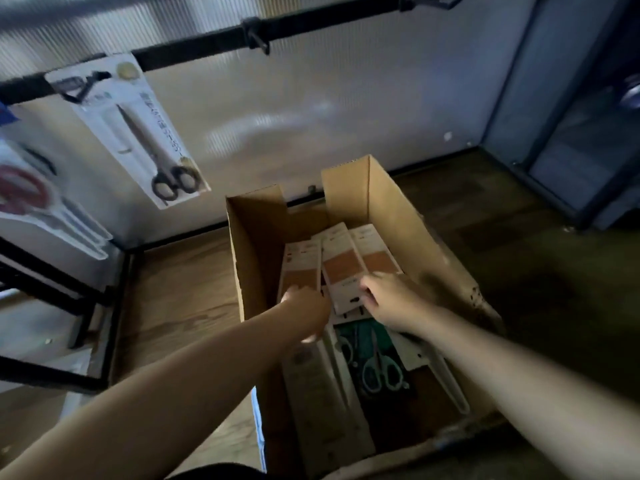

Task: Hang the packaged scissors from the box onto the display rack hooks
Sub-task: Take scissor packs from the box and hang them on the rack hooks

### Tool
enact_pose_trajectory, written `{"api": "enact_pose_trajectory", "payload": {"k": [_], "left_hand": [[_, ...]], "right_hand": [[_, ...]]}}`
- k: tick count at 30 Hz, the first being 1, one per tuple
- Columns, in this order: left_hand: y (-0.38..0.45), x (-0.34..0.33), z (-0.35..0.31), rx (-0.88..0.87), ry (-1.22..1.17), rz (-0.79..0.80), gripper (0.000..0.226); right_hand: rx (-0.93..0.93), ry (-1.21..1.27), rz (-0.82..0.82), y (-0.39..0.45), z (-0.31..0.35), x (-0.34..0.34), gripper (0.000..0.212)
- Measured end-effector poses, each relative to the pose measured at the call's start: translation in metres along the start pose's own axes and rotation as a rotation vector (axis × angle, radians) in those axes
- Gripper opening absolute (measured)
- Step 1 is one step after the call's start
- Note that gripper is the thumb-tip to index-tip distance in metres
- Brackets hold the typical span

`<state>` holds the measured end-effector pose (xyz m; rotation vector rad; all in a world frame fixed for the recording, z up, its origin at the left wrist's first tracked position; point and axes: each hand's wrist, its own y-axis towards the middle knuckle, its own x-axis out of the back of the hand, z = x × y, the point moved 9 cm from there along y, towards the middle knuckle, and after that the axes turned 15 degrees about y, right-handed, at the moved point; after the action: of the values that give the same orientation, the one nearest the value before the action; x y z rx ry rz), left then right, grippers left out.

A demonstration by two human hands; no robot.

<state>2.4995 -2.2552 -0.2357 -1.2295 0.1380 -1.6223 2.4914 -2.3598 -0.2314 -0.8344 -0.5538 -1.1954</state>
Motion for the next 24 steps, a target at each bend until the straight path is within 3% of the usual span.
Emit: {"api": "enact_pose_trajectory", "payload": {"k": [6, 11, 15, 19, 24], "left_hand": [[0.008, -0.021, -0.026, -0.056, 0.126, -0.035, 0.047], [0.009, -0.023, -0.029, -0.083, 0.095, -0.080, 0.043], [0.004, -0.019, -0.035, -0.167, 0.215, -0.119, 0.045], [0.002, -0.007, -0.045, -0.267, 0.352, -0.199, 0.046], [0.002, -0.023, -0.036, -0.245, 0.194, 0.026, 0.035]], "right_hand": [[0.095, -0.202, 0.162, -0.003, -0.004, -0.035, 0.027], [0.431, -0.493, 0.340, -0.018, 0.029, -0.074, 0.033], [0.592, -0.754, 0.503, -0.027, 0.029, -0.101, 0.035], [0.710, -0.809, 0.467, -0.029, 0.027, -0.104, 0.034], [0.732, -0.717, 0.403, -0.026, 0.031, -0.098, 0.035]]}}
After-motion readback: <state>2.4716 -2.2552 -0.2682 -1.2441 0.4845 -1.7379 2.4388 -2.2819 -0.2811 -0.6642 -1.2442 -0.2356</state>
